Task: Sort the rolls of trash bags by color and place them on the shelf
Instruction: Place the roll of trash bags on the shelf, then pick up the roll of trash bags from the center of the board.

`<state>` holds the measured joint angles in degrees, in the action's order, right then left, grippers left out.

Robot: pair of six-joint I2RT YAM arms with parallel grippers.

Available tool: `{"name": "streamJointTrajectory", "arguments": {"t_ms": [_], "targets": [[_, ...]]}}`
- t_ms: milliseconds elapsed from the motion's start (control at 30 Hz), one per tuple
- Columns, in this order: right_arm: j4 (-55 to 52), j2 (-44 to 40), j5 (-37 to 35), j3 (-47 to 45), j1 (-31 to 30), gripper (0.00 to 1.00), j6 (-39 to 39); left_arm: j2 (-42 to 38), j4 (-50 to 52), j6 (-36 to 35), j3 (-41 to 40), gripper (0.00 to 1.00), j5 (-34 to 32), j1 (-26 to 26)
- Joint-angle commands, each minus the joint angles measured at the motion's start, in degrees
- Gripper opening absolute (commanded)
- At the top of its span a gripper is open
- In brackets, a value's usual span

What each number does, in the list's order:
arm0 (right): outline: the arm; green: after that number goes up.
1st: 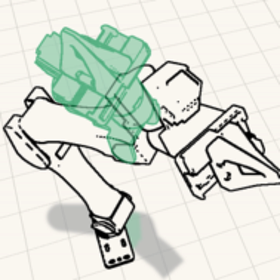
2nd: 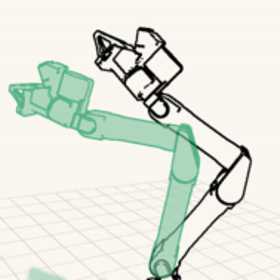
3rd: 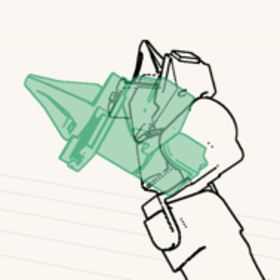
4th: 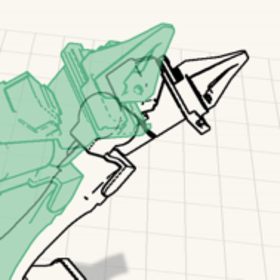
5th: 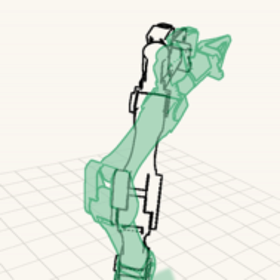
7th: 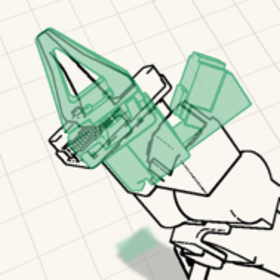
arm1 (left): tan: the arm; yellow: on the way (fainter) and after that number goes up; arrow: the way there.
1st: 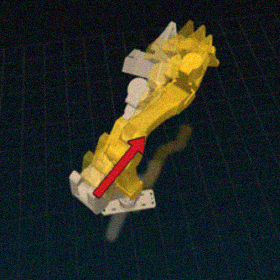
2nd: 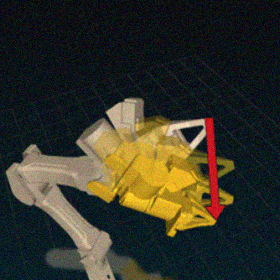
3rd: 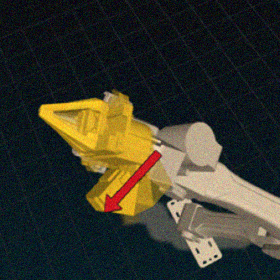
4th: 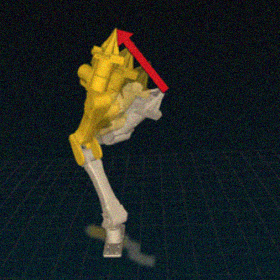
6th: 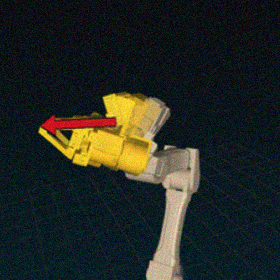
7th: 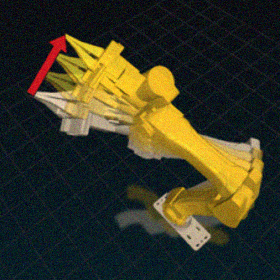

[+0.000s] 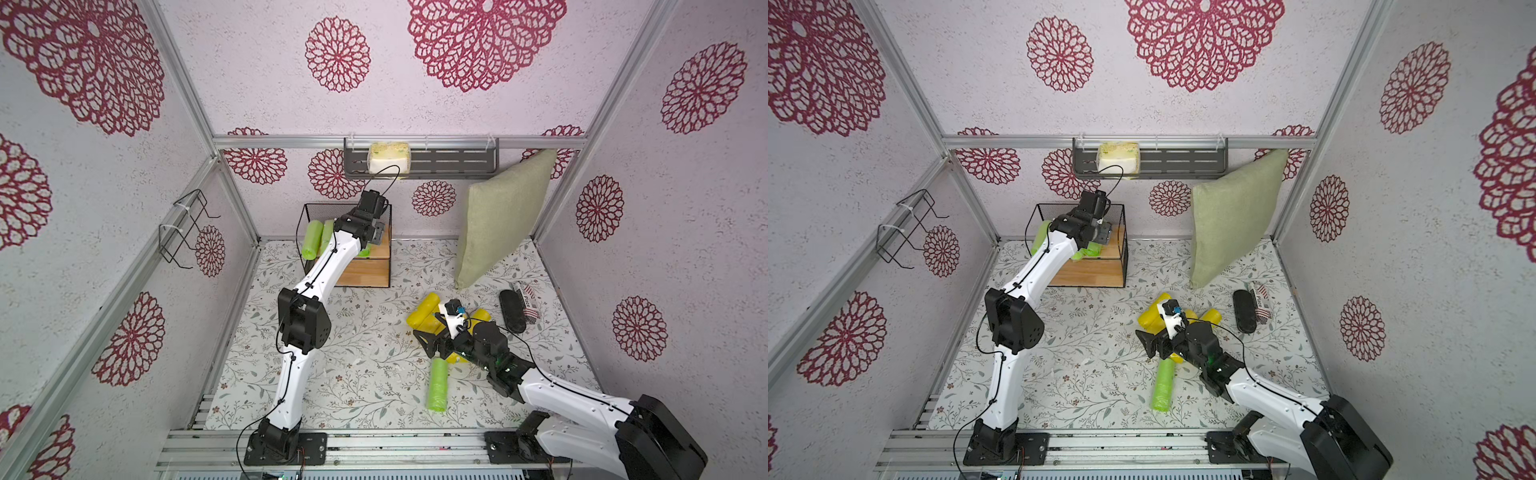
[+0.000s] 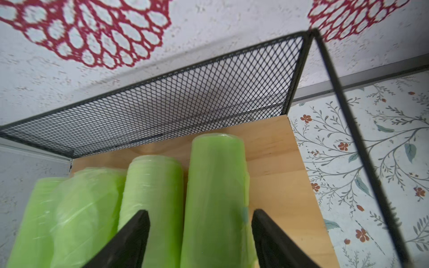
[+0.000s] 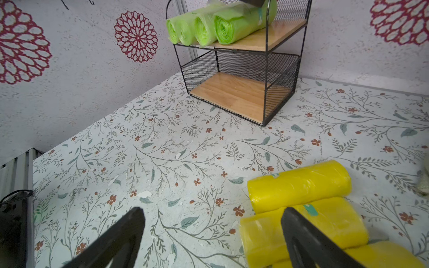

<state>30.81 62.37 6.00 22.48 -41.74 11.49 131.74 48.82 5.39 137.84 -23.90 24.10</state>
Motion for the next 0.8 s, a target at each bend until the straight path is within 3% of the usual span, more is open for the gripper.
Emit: {"name": "streamJointTrajectory", "arguments": {"t_ms": [0, 167, 433, 600, 767], "targets": [[-3.56, 0.6, -3.48, 2.13, -0.26, 0.97, 2.12, -5.08, -1.44, 1.18, -1.27, 0.76, 1.49, -0.16], [-15.1, 0.08, -4.95, 4.8, -0.27, 0.96, 6.32, -11.52, -2.38, 4.67, -8.2, 0.77, 8.11, -0.04], [-30.02, -4.24, -4.83, 5.21, -0.41, 0.91, 13.56, -30.42, -13.47, 12.14, -33.37, 0.76, 20.63, 2.09], [-36.28, -2.73, -4.63, 4.6, -0.53, 0.89, 18.81, -38.76, -17.85, 12.79, -46.0, 0.76, 20.32, 7.01], [-34.61, 0.49, -0.28, 3.74, -0.84, 0.85, 23.96, -41.63, -17.88, 13.39, -51.46, 0.76, 18.46, 9.61]]}}
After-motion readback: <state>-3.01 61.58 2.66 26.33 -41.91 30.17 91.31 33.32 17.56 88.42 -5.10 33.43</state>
